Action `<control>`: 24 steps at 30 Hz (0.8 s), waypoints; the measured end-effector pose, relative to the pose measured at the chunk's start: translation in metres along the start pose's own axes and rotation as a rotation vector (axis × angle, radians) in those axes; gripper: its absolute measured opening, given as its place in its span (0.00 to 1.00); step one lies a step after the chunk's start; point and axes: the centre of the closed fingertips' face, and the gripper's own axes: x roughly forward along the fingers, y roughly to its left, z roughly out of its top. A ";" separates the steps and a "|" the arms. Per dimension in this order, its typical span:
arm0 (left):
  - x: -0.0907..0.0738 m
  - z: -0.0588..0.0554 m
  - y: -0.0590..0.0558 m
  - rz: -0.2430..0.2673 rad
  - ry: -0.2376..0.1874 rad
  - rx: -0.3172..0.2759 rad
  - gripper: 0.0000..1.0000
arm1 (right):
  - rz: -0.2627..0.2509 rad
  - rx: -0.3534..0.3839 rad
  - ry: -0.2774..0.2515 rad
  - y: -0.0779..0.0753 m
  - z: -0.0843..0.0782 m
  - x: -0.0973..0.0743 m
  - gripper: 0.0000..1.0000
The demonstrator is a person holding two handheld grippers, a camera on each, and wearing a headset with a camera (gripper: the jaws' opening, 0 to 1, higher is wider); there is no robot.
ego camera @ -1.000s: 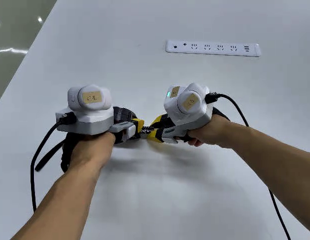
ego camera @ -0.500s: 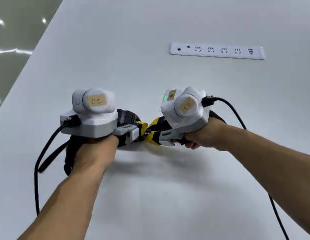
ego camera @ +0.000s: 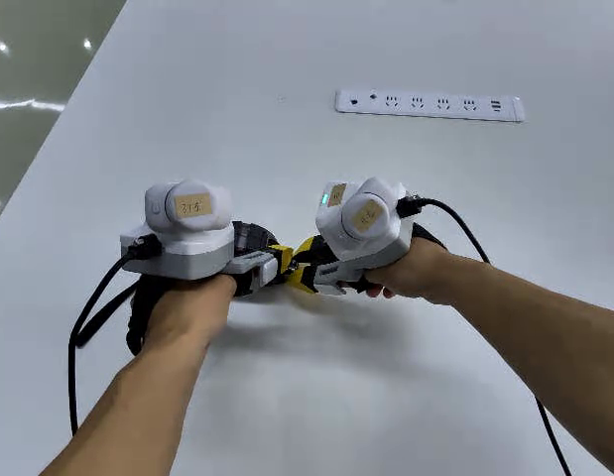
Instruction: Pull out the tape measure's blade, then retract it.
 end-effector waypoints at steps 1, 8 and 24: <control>0.000 0.001 0.001 0.000 0.000 -0.001 0.61 | 0.000 -0.002 0.002 0.000 0.000 0.000 0.13; 0.000 0.000 0.000 0.005 0.001 -0.012 0.61 | -0.005 -0.008 0.006 0.000 0.000 0.000 0.16; -0.005 -0.001 -0.002 -0.036 -0.004 -0.016 0.64 | -0.046 0.018 -0.002 -0.006 -0.013 -0.018 0.23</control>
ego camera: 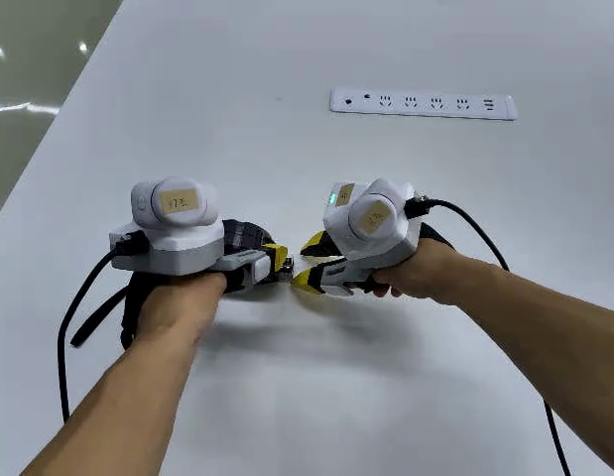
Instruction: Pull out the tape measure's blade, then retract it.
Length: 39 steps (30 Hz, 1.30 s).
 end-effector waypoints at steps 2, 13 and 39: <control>-0.001 -0.001 0.000 -0.007 0.000 0.002 0.66 | -0.006 0.004 -0.001 -0.001 -0.002 -0.004 0.24; -0.005 -0.006 0.005 -0.027 0.005 0.044 0.72 | -0.058 0.043 -0.013 -0.005 -0.013 -0.026 0.29; -0.014 -0.025 0.002 -0.138 0.008 0.150 0.81 | -0.156 0.149 -0.036 0.000 -0.047 -0.072 0.45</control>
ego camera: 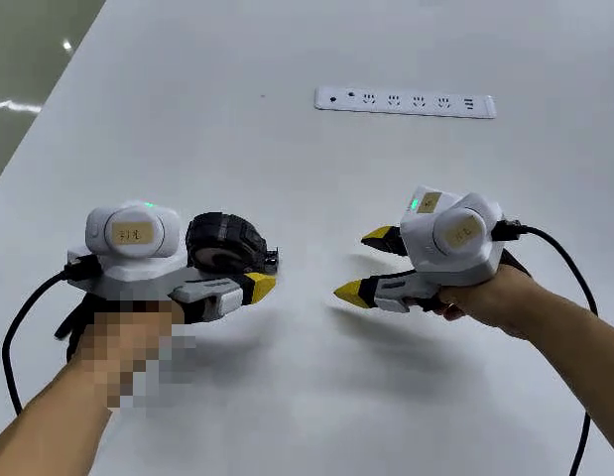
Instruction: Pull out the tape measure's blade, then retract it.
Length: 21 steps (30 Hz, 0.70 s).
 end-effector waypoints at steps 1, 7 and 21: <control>0.000 0.000 -0.001 -0.005 -0.002 0.001 0.81 | -0.003 0.003 0.000 0.000 -0.001 -0.001 0.45; -0.003 -0.001 -0.004 -0.034 -0.019 0.030 0.85 | -0.023 0.023 -0.012 0.001 -0.005 -0.010 0.50; -0.014 -0.007 -0.013 -0.099 -0.038 0.119 0.92 | -0.060 0.062 -0.045 0.008 -0.016 -0.032 0.59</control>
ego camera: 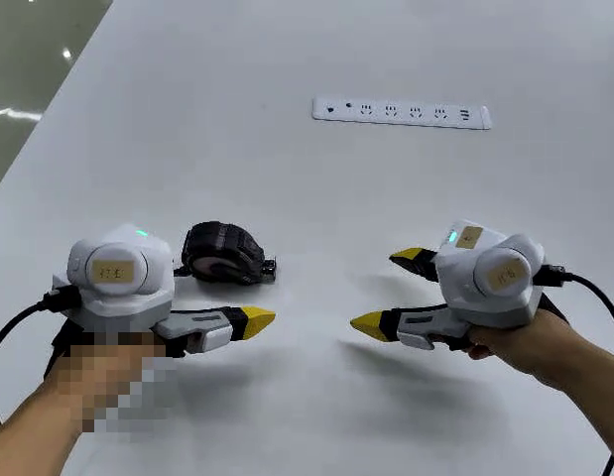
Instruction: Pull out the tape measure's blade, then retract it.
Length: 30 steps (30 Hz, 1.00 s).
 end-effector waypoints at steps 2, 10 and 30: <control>-0.002 0.001 -0.002 -0.014 -0.011 0.004 0.92 | -0.007 0.006 -0.005 0.000 -0.003 -0.004 0.60; -0.009 0.004 -0.008 -0.054 -0.047 0.032 0.96 | -0.025 0.040 -0.024 0.006 -0.012 -0.018 0.64; -0.033 0.006 -0.014 -0.120 -0.126 0.111 0.99 | -0.091 0.127 -0.154 0.012 -0.007 -0.046 0.89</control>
